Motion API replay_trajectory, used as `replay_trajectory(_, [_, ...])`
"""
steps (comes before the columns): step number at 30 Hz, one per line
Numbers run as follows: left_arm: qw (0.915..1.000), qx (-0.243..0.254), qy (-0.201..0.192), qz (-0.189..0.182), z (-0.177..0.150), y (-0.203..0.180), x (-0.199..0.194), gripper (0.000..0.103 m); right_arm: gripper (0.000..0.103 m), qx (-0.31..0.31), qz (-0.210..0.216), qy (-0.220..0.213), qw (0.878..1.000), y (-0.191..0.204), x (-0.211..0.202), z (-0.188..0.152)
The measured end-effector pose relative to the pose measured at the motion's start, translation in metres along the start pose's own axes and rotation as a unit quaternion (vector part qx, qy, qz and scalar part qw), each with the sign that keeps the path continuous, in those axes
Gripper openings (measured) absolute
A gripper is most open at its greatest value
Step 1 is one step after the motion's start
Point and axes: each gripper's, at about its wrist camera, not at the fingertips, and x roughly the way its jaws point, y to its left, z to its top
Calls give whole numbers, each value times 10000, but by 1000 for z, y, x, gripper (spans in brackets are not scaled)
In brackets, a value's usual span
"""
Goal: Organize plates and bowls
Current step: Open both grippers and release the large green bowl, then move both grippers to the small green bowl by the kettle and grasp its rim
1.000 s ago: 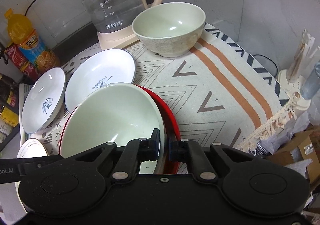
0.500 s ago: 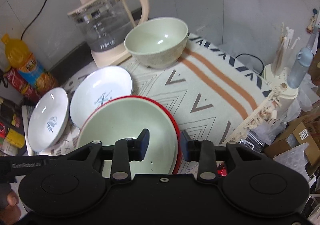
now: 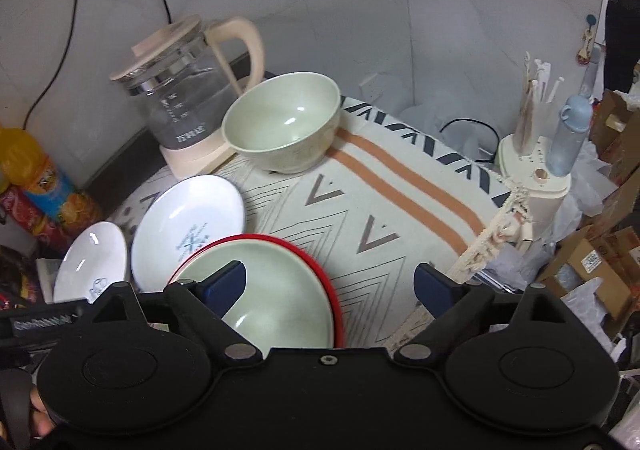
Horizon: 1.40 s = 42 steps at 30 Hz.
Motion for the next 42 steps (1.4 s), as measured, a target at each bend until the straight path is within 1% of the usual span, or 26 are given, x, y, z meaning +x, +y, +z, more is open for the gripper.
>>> replay_trajectory(2, [10000,1,-11,-40,5,-3,1,85,101,104,29,-100,9999,-3,-1,3])
replay_trajectory(3, [10000,-11,-17,-51,7,-5,2,85,103,149,59,-168,9997,-4,-1,5])
replay_trajectory(5, [10000,-20,-26,-30,11,-8,5,85,103,171,130,-245,9995,-6,0,9])
replay_trajectory(10, [10000,2,-70,21,25,-16,14,85,103,203,181,-207,9994,-10,10,22])
replay_trajectory(14, [9999,-108,-91,64,38,-21,23,85,103,269,211,-194,9992,-16,22,34])
replay_trajectory(17, [9997,-166,-141,80,49,-27,29,85,103,177,149,-196,9995,-20,33,44])
replay_trajectory(21, [9995,-221,-163,178,63,-36,42,85,103,3,222,-157,9996,-21,47,61])
replay_trajectory(24, [9992,-323,-155,195,72,-42,53,85,103,-44,274,-184,9994,-24,58,74])
replay_trajectory(27, [9988,-333,-177,298,81,-49,63,85,103,-91,339,-144,9993,-27,70,86])
replay_trajectory(30, [9984,-384,-175,374,89,-55,74,85,103,-111,216,-124,9996,-29,84,96])
replay_trajectory(33, [9982,-421,-201,373,96,-59,83,85,103,-124,285,-43,9995,-33,98,106])
replay_trajectory(38, [9976,-527,-172,415,106,-66,105,85,103,-434,391,36,9983,-30,119,119])
replay_trajectory(42, [9973,-570,-175,428,113,-71,122,85,103,-558,438,145,9974,-29,137,127])
